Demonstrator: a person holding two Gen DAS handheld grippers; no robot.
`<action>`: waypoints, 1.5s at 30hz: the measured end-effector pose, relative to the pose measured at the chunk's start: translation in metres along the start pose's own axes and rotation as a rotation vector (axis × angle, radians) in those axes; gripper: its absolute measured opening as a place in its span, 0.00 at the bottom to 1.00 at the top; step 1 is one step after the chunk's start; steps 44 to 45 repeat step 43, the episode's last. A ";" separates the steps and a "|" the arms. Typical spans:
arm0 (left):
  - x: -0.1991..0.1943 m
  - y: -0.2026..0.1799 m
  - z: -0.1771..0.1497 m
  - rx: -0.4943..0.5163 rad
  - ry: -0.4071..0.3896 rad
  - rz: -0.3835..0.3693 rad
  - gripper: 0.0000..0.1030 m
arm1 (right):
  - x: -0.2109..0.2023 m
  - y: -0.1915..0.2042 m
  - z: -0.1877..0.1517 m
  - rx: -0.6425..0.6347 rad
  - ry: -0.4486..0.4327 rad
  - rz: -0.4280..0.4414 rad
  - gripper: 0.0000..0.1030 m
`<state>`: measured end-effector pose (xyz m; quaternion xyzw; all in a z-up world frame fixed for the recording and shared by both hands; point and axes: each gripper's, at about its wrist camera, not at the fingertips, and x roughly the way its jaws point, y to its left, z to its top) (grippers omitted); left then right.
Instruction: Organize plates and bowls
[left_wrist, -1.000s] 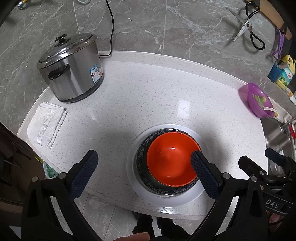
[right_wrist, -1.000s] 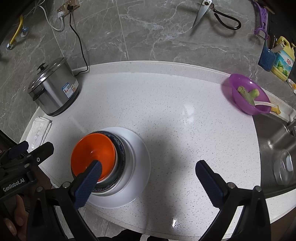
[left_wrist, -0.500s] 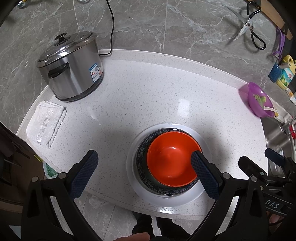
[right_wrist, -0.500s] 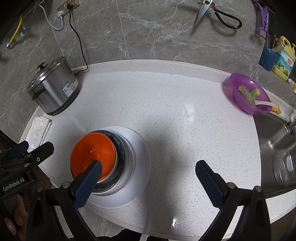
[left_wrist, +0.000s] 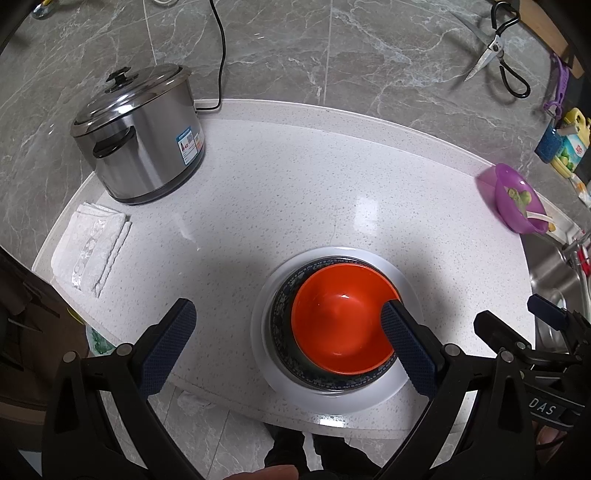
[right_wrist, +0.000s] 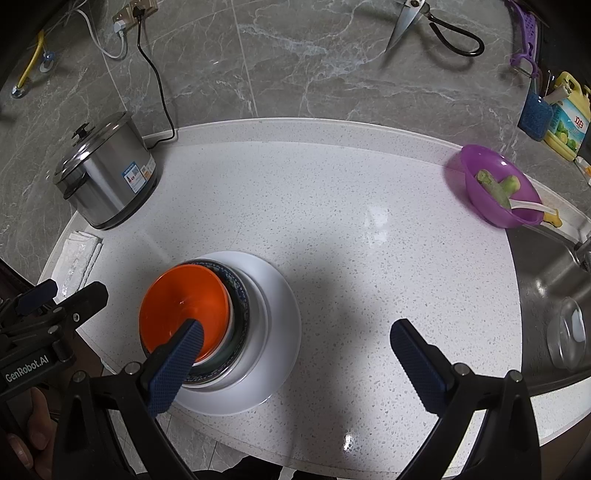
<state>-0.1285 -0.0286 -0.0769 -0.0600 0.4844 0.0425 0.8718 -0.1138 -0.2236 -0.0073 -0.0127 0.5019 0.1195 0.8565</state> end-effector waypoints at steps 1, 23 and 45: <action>0.000 0.000 0.000 0.001 0.000 0.000 0.98 | 0.000 0.000 -0.001 0.000 0.000 0.000 1.00; 0.004 -0.003 0.005 -0.001 0.005 -0.002 0.98 | 0.007 -0.004 0.004 -0.016 0.012 0.013 1.00; 0.005 0.000 0.007 -0.008 -0.005 -0.004 0.99 | 0.010 -0.005 0.007 -0.021 0.022 0.026 1.00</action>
